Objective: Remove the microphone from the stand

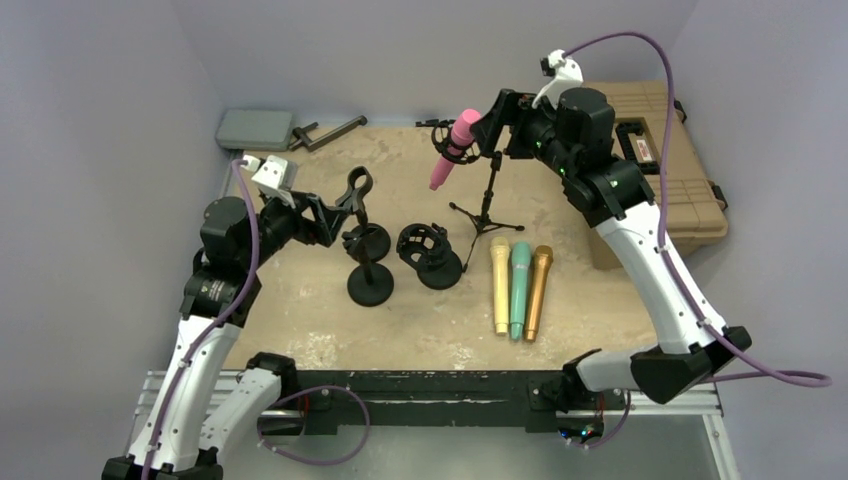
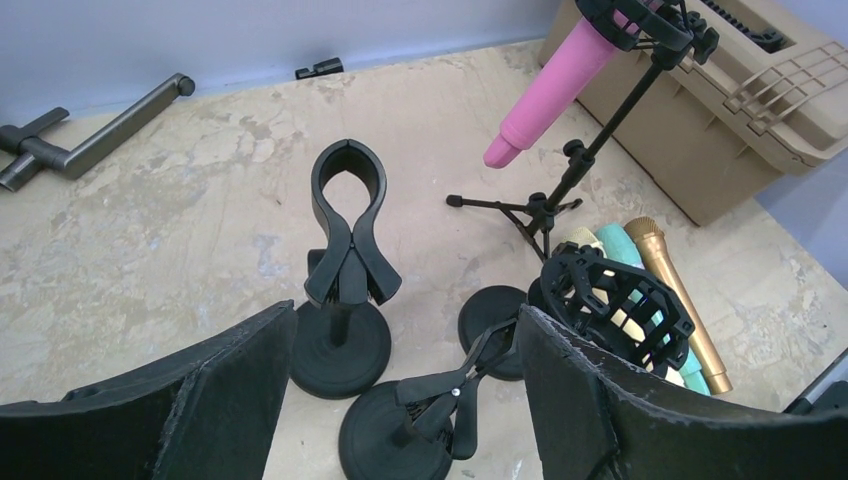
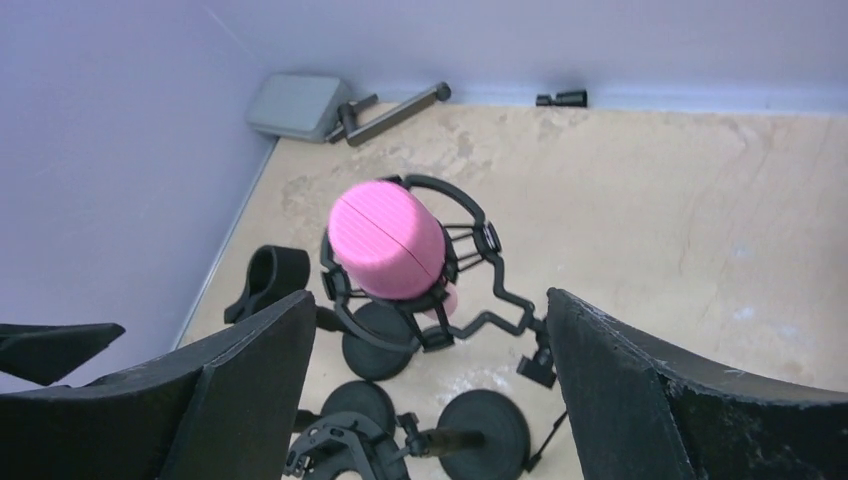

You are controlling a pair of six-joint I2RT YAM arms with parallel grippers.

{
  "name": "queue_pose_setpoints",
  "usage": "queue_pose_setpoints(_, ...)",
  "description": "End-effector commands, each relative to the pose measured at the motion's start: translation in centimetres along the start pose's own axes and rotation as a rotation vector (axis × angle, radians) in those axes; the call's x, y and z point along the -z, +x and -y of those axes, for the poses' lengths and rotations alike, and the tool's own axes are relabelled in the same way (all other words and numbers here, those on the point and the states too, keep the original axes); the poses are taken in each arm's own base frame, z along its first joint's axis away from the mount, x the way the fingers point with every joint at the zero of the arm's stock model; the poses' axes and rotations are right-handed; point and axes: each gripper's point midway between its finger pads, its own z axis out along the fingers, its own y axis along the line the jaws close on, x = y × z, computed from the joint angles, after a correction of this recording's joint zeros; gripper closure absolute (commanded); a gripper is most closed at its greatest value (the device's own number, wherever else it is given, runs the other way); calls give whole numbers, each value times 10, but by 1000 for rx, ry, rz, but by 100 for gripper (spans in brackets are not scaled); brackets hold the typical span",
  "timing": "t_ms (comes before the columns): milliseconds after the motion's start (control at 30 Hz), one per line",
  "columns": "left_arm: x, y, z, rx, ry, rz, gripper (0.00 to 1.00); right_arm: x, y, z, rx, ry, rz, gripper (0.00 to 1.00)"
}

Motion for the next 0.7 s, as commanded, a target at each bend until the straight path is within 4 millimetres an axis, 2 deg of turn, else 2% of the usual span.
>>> queue_pose_setpoints(0, -3, -5, 6, -31, 39, 31, 21, -6, -19, -17, 90, -80, 21, 17)
queue_pose_setpoints(167, -6, -2, 4, -36, 35, 26, 21, -19, -27, -23, 116, -105, 41, 17)
queue_pose_setpoints(400, -8, 1, 2, -36, 27, 10, 21, -39, -18, -33, 137, -90, 21, 26)
queue_pose_setpoints(567, -9, 2, 1, -38, 26, 5, 21, -43, -14, -41, 155, -58, 34, 31)
queue_pose_setpoints(667, -9, 2, 1, -38, 24, 5, 21, -45, -12, -36, 144, -25, 42, 36)
